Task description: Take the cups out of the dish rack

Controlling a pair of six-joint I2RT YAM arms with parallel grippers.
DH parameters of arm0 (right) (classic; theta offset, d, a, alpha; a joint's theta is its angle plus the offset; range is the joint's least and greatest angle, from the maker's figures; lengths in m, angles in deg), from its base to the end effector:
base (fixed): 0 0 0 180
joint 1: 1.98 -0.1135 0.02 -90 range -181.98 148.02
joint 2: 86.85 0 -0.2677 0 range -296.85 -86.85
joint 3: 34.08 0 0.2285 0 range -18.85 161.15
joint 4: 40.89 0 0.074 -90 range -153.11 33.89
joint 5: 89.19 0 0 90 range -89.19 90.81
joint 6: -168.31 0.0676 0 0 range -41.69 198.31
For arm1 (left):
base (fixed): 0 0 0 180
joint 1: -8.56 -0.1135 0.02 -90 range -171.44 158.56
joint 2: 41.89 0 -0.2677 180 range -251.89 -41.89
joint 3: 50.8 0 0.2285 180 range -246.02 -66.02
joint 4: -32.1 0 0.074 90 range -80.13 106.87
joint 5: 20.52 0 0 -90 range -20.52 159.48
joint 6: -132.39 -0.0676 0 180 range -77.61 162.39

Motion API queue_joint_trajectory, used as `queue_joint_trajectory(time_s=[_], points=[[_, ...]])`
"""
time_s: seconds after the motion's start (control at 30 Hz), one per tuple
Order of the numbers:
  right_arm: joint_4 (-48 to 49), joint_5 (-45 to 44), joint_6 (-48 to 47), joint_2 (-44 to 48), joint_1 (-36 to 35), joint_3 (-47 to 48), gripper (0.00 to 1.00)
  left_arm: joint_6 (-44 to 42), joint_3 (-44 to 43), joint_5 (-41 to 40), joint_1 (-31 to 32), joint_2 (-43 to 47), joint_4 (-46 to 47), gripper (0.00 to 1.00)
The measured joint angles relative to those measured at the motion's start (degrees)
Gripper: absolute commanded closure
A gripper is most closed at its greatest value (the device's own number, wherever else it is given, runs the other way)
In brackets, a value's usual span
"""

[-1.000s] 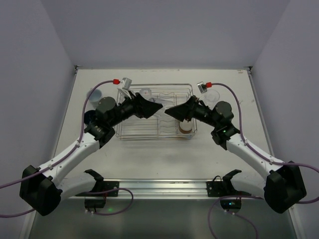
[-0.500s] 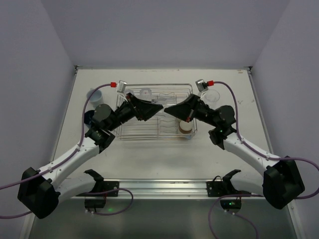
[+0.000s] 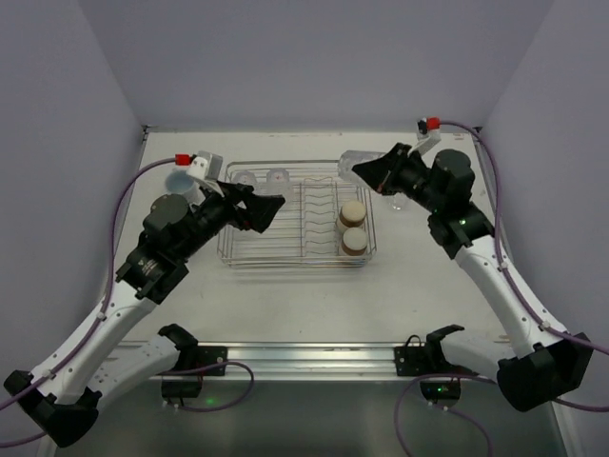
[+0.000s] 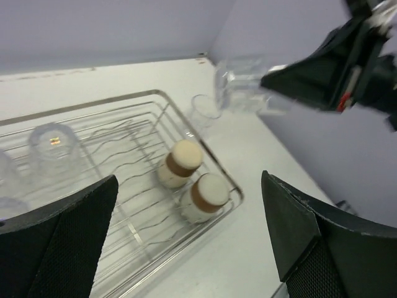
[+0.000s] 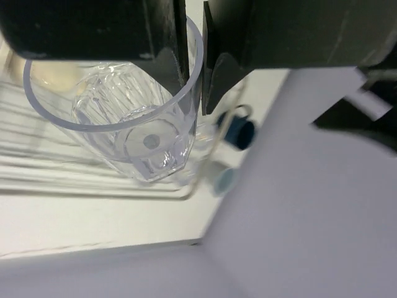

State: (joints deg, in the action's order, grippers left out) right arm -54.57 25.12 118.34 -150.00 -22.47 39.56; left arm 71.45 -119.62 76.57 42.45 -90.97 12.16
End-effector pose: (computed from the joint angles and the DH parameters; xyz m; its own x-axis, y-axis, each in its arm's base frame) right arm 0.2330 0.1168 0.3864 -0.4927 0.4416 -0.7498 -0.5056 0.5560 0.6597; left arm 0.1620 -0.1189 0.3925 -0.3211 -0.3650 -0.8739 0.5718 0.6608 -0.4861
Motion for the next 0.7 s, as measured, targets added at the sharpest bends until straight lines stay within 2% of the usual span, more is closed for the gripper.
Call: queue_joint_trajectory(time_s=[0.17, 0.33, 0.5, 0.7], points=[[-23.1, -19.9, -15.5, -8.2, 2.4, 20.5, 1.0, -7.3, 1.4, -7.5, 0.0, 2.8, -9.9, 0.0], [-40.6, -31.6, -25.3, -23.3, 4.1, 37.6, 1.0, -11.4, 5.7, -11.4, 0.0, 1.7, -16.0, 0.0], [-52.4, -36.2, -29.7, -37.7, 6.3, 49.8, 1.0, -13.7, 6.7, -11.7, 0.0, 1.2, -17.3, 0.0], [-57.6, -36.8, -31.2, -45.0, 7.9, 53.2, 1.0, -14.9, 7.6, -9.9, 0.0, 1.4, -17.1, 0.0]])
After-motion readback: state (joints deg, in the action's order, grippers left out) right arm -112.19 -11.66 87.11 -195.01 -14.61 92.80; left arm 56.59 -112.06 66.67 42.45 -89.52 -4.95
